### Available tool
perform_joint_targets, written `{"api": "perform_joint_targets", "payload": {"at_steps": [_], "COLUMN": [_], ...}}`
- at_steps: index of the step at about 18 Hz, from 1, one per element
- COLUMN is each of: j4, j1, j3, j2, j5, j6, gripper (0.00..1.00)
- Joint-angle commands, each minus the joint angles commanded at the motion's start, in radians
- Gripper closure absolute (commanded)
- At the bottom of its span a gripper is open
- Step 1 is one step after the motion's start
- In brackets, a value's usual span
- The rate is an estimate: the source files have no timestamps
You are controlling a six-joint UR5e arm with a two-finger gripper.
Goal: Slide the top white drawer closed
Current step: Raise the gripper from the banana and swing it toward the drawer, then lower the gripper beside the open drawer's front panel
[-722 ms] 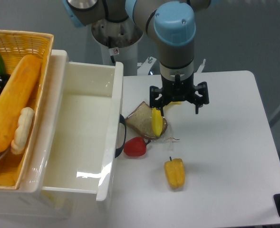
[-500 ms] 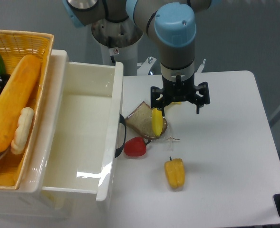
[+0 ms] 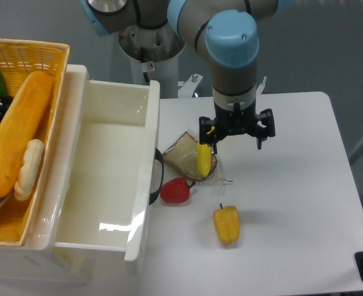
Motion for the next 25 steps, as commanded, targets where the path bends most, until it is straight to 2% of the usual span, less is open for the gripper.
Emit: {"api": "perform_joint_targets", "payload": {"at_steps": [4, 16, 19, 25], "j4": [0.000, 0.000, -0.002, -0.003], "j1": [0.000, -0.023, -0.028, -0.032], "j3": [0.000, -0.020, -0.015, -0.020], "j2": [-0.032, -0.083, -0.103, -0.138], "j5": [0.006, -0.008, -0.040, -0.149], "j6": [-0.002, -0.005, -0.061, -0.068], "gripper": [0.00, 0.00, 0.00, 0.00]}}
